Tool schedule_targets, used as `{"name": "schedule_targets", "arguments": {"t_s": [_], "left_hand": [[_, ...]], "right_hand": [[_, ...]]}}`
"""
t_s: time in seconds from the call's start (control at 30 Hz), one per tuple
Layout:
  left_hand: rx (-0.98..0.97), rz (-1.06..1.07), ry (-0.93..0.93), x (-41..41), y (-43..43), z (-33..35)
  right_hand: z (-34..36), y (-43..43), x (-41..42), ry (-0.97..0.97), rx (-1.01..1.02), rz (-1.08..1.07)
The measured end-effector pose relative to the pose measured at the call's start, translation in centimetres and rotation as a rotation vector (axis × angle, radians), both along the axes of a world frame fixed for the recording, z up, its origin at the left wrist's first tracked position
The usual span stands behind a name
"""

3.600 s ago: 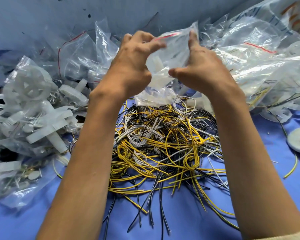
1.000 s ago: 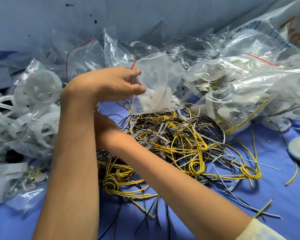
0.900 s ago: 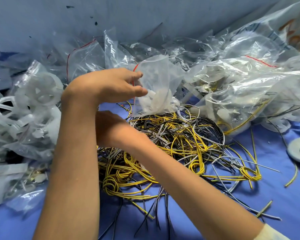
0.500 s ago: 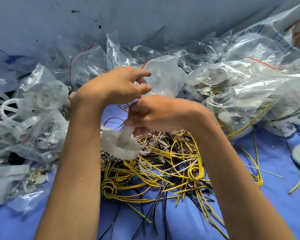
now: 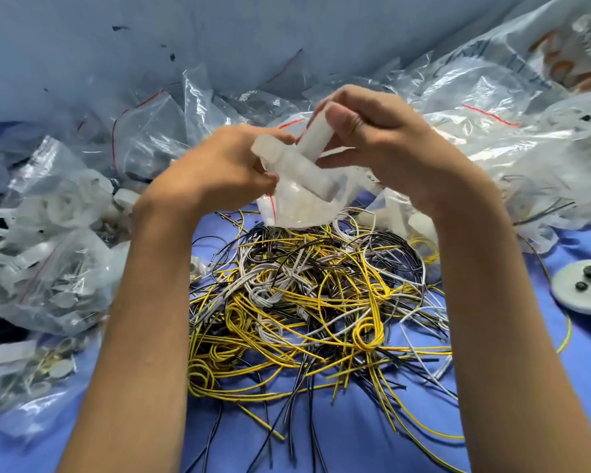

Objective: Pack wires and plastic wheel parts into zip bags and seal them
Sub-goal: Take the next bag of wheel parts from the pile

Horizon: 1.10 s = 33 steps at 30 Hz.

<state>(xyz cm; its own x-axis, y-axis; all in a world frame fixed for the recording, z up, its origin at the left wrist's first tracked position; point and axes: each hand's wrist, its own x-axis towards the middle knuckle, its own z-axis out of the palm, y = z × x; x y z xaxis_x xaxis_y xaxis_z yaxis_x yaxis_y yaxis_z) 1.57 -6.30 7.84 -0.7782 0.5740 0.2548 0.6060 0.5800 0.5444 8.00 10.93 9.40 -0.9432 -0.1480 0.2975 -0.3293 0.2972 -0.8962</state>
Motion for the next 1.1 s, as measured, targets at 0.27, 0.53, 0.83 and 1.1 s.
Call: {"name": "schedule_targets", "arguments": {"t_s": [0.27,0.53,0.83,1.1], "left_hand": [[0.006,0.053,0.027,-0.9,0.0,-0.6],[-0.034,0.055,0.131,-0.9,0.4,-0.7],[-0.044,0.039,0.18,-0.2,2.0,-0.5],[-0.059,0.061,0.231,-0.1,2.4,-0.7]], "right_hand": [[-1.6,0.3,-2.2,0.031,0.31,-0.248],[-2.0,0.4,-2.7,0.179,0.384,-0.509],[-2.6,-0.3,-3.2,0.113,0.454,-0.623],[-2.7,-1.6,-3.3,0.13,0.457,-0.448]]}}
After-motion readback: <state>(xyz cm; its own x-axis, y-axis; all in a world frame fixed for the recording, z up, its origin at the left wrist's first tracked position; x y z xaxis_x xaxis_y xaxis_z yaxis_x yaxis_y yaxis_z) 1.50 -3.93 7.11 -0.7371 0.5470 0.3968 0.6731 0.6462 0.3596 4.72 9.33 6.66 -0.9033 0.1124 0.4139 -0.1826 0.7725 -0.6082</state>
